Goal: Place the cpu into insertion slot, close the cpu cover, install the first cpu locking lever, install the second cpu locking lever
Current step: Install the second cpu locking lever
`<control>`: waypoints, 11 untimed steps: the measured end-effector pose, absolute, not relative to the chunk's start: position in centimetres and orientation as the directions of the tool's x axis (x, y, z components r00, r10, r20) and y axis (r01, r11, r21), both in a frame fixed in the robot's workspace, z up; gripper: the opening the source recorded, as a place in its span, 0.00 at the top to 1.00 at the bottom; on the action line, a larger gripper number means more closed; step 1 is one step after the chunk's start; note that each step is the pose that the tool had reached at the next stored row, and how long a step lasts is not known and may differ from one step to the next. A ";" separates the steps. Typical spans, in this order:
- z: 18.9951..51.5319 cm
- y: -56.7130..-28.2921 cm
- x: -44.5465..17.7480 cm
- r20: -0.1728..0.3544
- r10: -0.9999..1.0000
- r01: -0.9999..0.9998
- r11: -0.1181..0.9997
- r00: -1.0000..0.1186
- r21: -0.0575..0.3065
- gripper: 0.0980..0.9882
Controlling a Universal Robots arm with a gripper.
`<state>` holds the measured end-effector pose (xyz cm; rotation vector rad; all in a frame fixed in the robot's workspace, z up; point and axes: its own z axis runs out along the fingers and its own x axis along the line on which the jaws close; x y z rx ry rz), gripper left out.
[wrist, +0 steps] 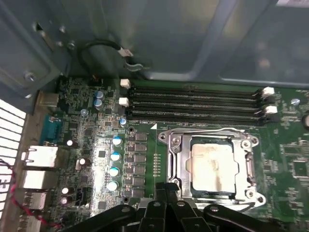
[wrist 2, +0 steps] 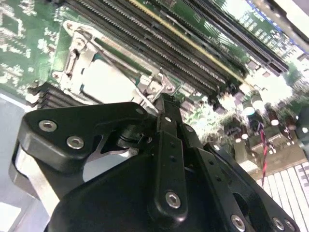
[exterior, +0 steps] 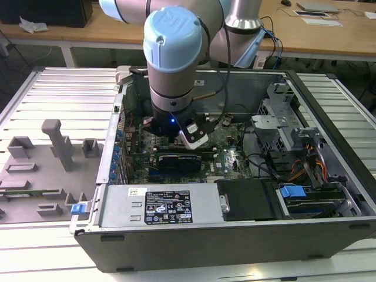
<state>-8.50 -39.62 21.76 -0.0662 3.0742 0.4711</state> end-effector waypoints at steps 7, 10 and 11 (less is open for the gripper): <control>24.8 -39.6 -8.5 -0.038 -0.038 -0.047 0.962 -0.999 0.269 0.99; 25.4 -39.6 -8.5 -0.037 -0.038 -0.046 0.972 -0.999 0.230 0.99; 25.5 -39.6 -8.4 -0.036 -0.039 -0.046 0.975 -0.999 0.216 0.99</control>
